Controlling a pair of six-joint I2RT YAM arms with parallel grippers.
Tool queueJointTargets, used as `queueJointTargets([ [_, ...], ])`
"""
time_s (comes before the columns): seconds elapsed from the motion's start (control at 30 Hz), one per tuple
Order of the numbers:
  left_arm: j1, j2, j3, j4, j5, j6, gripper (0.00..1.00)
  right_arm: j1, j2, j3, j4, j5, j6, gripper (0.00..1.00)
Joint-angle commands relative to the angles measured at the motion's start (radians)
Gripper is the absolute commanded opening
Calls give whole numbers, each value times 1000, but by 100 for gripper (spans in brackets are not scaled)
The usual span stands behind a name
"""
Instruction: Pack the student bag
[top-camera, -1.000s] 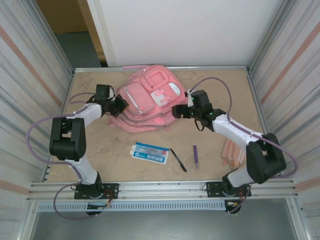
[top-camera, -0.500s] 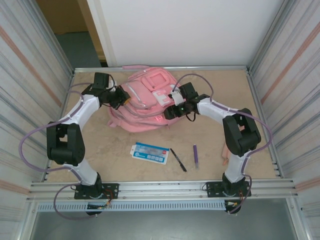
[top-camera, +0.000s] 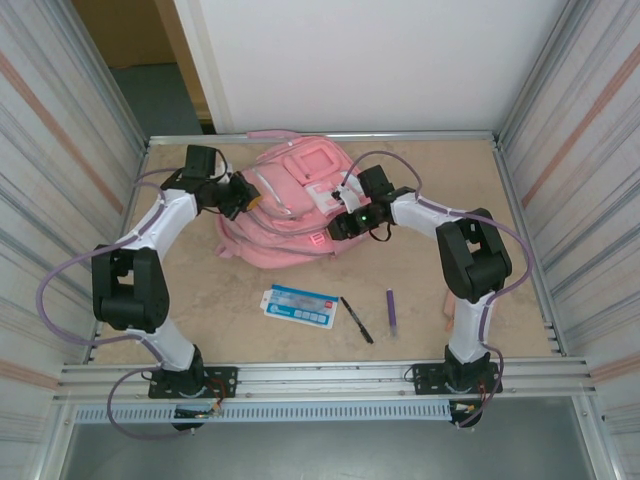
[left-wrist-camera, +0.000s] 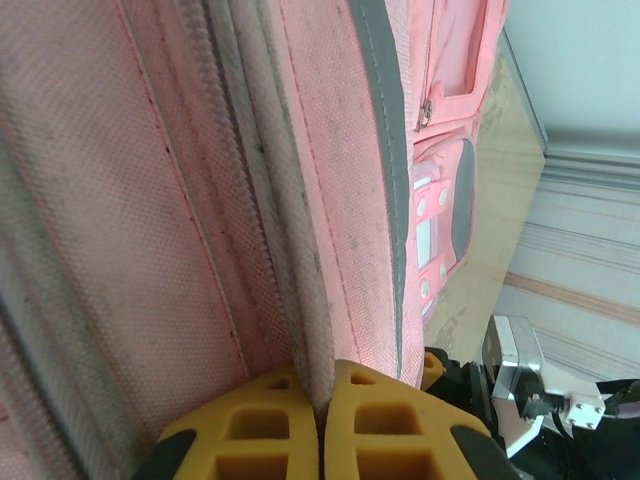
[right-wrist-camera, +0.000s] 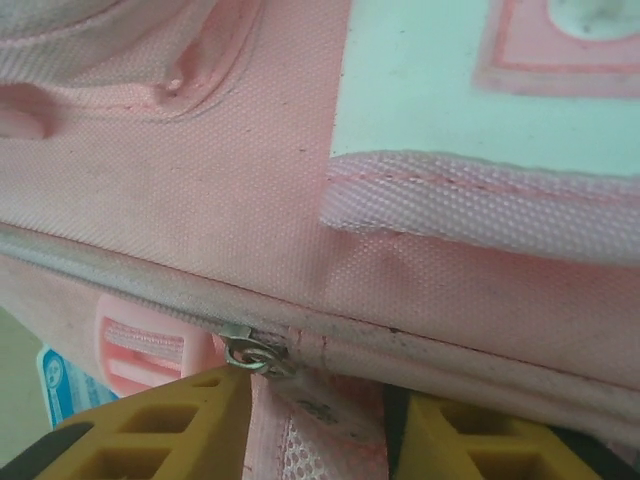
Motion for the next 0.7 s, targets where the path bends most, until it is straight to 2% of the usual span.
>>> queueJointTargets([
  [0.0,4,-68,26,25,100,-3,0,1,-25,21,-15,-62,-24,23],
  [0.17,7,-71,7,38,91,-13,0,0,-65,13,-40,-26,0,7],
  [0.33,6,-75,-1,42,94,-16,0,14,-102,41,-111,25,54,0],
  [0.5,7,-76,-4,58,93,-39,0,55,-86,132,-278,61,68,0],
  [0.67,4,-75,-11,81,82,-76,0,116,3,299,-511,86,28,8],
])
